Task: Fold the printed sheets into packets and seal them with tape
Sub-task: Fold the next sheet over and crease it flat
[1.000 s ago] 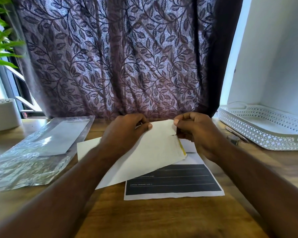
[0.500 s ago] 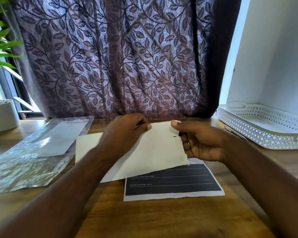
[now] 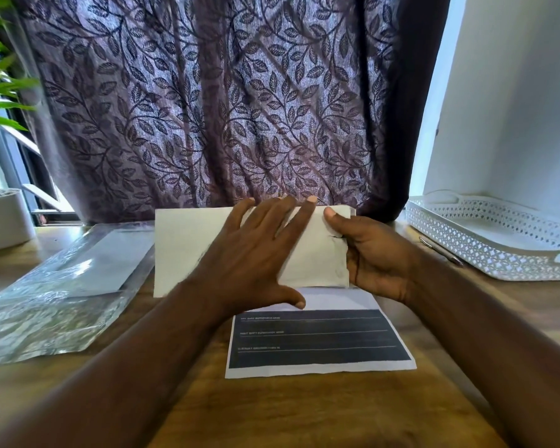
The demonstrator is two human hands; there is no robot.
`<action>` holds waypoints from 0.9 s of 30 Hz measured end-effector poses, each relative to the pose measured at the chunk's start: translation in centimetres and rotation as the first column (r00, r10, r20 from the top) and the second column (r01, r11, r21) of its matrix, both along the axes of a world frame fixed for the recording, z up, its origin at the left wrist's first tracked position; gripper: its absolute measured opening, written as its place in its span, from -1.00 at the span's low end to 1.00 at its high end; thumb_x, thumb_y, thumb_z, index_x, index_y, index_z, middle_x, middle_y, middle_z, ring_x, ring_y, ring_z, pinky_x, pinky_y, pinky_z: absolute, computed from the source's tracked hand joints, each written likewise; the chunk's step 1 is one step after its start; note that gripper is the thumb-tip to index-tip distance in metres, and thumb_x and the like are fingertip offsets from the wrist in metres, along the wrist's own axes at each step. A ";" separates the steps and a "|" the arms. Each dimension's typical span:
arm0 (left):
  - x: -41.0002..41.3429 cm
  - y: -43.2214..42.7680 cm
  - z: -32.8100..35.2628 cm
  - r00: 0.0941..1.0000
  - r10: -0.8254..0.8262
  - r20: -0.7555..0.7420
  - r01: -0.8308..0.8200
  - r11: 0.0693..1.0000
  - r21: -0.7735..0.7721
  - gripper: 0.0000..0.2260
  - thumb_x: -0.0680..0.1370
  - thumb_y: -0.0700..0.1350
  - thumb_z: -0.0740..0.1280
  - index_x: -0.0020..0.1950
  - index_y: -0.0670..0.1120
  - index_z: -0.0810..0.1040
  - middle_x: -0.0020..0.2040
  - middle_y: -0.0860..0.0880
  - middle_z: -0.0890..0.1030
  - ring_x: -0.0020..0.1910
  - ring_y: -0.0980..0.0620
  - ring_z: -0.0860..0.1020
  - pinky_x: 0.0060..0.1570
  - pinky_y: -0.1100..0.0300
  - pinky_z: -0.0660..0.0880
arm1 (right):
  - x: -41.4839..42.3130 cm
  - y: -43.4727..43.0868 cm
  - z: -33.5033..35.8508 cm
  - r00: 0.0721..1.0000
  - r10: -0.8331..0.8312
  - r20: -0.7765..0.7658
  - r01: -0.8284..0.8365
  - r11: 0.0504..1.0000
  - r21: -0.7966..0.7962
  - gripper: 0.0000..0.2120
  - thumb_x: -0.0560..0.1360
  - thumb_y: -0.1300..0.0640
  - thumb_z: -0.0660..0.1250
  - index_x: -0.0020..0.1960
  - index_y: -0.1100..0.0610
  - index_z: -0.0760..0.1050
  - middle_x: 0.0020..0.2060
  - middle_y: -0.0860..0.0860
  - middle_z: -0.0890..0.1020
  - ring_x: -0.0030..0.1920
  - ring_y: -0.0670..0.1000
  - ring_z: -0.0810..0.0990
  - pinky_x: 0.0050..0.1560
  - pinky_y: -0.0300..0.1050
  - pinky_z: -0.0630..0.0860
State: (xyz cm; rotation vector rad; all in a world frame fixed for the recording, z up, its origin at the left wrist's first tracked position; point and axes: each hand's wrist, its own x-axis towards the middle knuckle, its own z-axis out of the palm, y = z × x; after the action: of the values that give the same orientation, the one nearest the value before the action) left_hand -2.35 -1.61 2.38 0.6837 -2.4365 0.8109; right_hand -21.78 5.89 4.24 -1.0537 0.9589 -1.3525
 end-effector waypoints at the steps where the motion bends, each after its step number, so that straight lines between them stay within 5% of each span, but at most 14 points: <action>1: -0.1 -0.1 -0.1 1.000 0.008 -0.005 -0.008 1.000 -0.003 0.16 0.26 0.58 0.29 0.63 -0.04 -0.03 0.55 -0.19 0.26 0.49 -0.24 0.29 0.46 -0.26 0.20 | 0.0 0.1 0.0 1.000 0.015 0.001 -0.015 1.000 -0.006 -0.71 0.55 0.01 0.29 0.11 0.14 0.67 0.06 0.18 0.72 -0.01 0.13 0.73 -0.01 0.11 0.69; 11: 0.2 -0.4 0.0 0.999 0.031 -0.044 -0.035 0.994 -0.107 -0.05 0.33 0.10 0.48 0.62 -0.02 0.08 0.44 -0.18 0.39 0.35 -0.23 0.41 0.39 -0.25 0.25 | 0.2 -0.5 0.0 0.997 0.053 0.048 -0.051 0.998 -0.042 -0.59 0.50 -0.08 0.27 0.15 0.18 0.67 0.09 0.17 0.72 0.02 0.12 0.73 0.05 0.11 0.67; 16: 1.2 -1.2 0.2 0.993 0.083 -0.078 -0.088 0.994 -0.063 -0.13 0.36 0.14 0.39 0.61 0.00 0.12 0.41 -0.11 0.41 0.33 -0.18 0.41 0.37 -0.23 0.27 | -1.0 -0.4 0.7 0.995 -0.003 -0.102 -0.009 0.993 -0.117 -0.50 0.54 -0.16 0.24 0.23 0.20 0.59 0.03 0.19 0.69 -0.02 0.13 0.70 -0.03 0.07 0.69; 20: 1.8 -2.2 -0.2 0.987 0.121 -0.103 -0.123 0.992 -0.013 -0.14 0.35 0.18 0.36 0.59 0.01 0.15 0.40 -0.07 0.42 0.31 -0.16 0.43 0.35 -0.18 0.30 | -3.5 -1.3 0.3 0.962 -0.171 -0.213 0.133 0.974 -0.181 -0.69 0.66 0.09 0.23 0.09 0.32 0.63 -0.15 0.21 0.71 -0.21 0.12 0.68 -0.20 -0.04 0.66; 22: 2.1 -2.8 -0.5 0.985 0.141 -0.104 -0.140 0.990 0.012 -0.13 0.34 0.22 0.37 0.59 0.02 0.15 0.40 -0.07 0.42 0.31 -0.16 0.43 0.35 -0.18 0.30 | -5.1 -2.0 -0.1 0.852 -0.281 -0.441 0.203 0.955 -0.217 -0.75 0.65 0.17 0.26 0.03 0.32 0.63 -0.24 0.15 0.69 -0.26 0.08 0.63 -0.22 -0.05 0.59; 25: 2.6 -3.3 -0.9 0.981 0.157 -0.118 -0.154 0.987 0.034 -0.12 0.35 0.28 0.34 0.60 0.02 0.13 0.42 -0.07 0.40 0.32 -0.16 0.42 0.35 -0.21 0.29 | -6.8 -3.2 -0.9 0.352 -0.243 -0.904 0.148 0.968 -0.203 -0.82 0.53 0.08 0.46 0.02 0.19 0.64 -0.16 0.03 0.67 -0.13 0.03 0.62 -0.01 0.01 0.55; 27: 2.7 -3.4 -1.2 0.980 0.158 -0.122 -0.155 0.987 0.037 -0.11 0.34 0.28 0.33 0.61 0.02 0.14 0.41 -0.06 0.39 0.31 -0.15 0.42 0.35 -0.20 0.29 | -7.0 -3.9 -1.6 0.105 -0.101 -0.989 0.120 0.989 -0.088 -0.54 0.43 -0.15 0.52 0.22 0.07 0.57 0.06 -0.02 0.62 0.07 0.03 0.59 0.16 0.01 0.54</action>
State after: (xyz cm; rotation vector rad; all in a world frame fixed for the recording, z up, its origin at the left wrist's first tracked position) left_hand 0.34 -5.04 1.22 0.9184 -2.3069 0.7712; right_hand -28.83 1.99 2.65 -2.0004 2.0895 -0.4936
